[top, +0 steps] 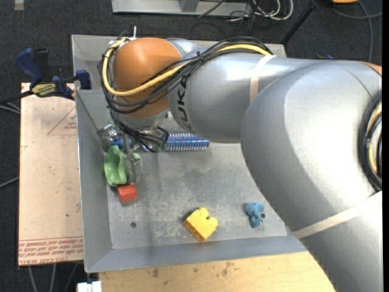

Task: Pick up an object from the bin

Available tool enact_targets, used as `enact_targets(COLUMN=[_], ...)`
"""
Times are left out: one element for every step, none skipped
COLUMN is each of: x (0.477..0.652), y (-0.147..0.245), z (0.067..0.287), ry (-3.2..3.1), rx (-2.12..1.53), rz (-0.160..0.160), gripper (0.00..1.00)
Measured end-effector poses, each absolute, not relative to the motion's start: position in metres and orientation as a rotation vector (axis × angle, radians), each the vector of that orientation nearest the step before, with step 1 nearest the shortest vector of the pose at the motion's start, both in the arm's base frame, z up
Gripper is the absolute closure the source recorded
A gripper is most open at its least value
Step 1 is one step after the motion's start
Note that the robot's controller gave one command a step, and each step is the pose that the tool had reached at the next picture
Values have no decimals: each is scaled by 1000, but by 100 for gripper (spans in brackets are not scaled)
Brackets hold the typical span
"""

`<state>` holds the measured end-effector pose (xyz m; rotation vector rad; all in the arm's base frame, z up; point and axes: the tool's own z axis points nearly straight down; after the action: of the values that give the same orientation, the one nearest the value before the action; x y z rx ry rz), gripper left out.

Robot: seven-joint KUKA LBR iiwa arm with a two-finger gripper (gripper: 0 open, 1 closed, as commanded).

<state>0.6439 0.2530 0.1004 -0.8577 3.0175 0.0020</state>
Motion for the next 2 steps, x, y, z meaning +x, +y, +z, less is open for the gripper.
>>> enact_targets(x=[654, 654], y=[249, 250], z=[68, 69], ry=[3019, 3018], rx=[-859, -853], rz=[5, 9], gripper=[0, 0])
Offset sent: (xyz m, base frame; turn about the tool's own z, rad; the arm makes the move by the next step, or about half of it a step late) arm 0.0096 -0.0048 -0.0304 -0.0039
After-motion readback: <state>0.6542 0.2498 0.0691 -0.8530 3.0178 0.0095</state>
